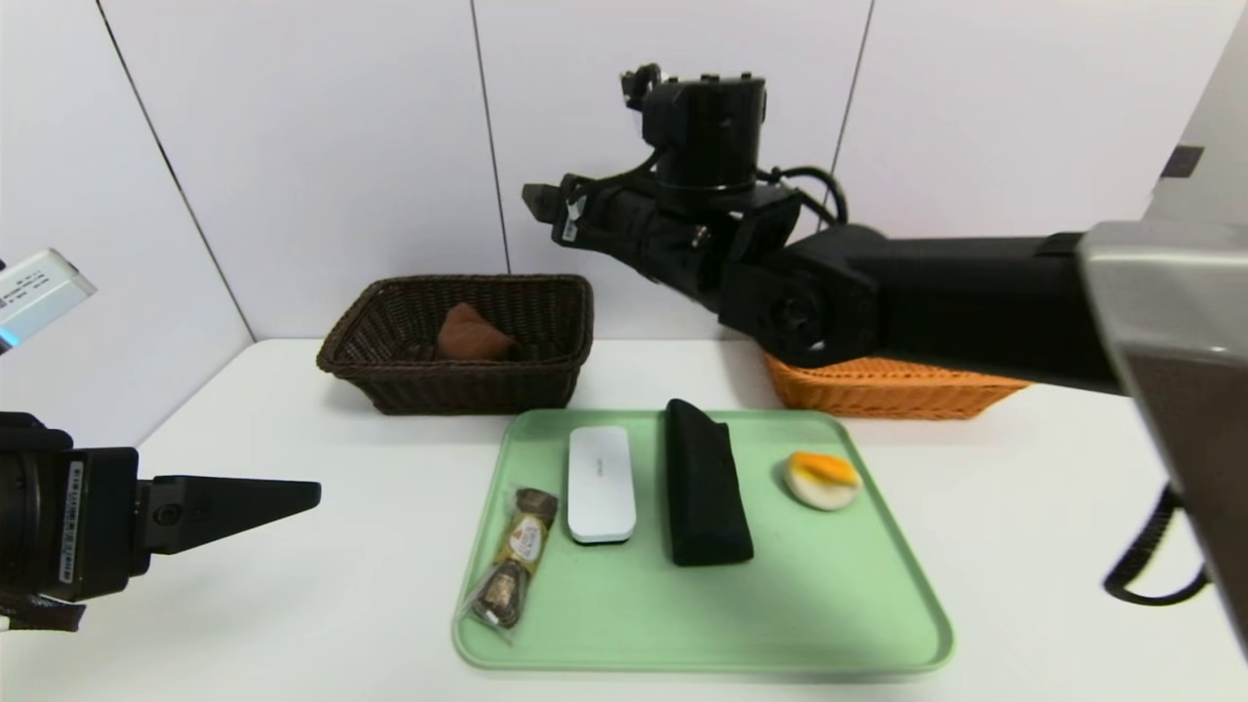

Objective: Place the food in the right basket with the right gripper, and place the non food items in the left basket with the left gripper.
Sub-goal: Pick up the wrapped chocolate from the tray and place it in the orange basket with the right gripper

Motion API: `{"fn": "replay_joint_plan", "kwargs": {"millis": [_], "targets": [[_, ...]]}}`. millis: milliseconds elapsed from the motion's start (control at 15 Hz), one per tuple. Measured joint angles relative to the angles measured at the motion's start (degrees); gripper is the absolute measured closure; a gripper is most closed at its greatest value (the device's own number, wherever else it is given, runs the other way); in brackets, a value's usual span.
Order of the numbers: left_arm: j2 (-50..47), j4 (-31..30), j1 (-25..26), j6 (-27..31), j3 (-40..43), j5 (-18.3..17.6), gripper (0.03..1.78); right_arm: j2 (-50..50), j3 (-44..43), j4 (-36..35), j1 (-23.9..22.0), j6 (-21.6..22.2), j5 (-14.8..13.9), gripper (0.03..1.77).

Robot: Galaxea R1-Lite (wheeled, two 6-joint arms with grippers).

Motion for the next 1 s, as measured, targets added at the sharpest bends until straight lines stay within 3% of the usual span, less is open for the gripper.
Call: {"fn": "replay_joint_plan", "kwargs": {"millis": [267,467,600,733,1000], "targets": [[-0.4,0.0,-0.5,-0.6,0.6,-0.1,0.12,-9.9,0.0,31.9,6.6,18.3,1.9,0.12],[-1.7,0.1,-0.8,-0.9,1.7,-0.2,0.12,-11.9,0.0,47.0,11.6,32.9,3.5,0.11],[-2.9,0.0,-0.8,-0.9,3.1,-0.2,0.12,-11.7,0.0,50.0,13.7,41.5,6.7,0.11],[-4.4,0.0,-0.8,-0.9,4.8,-0.2,0.12,-10.6,0.0,49.9,15.1,46.5,8.8,0.11],[-6.6,0.1,-0.8,-0.9,6.1,-0.2,0.12,-7.6,0.0,45.3,15.6,49.2,10.8,0.11]]}}
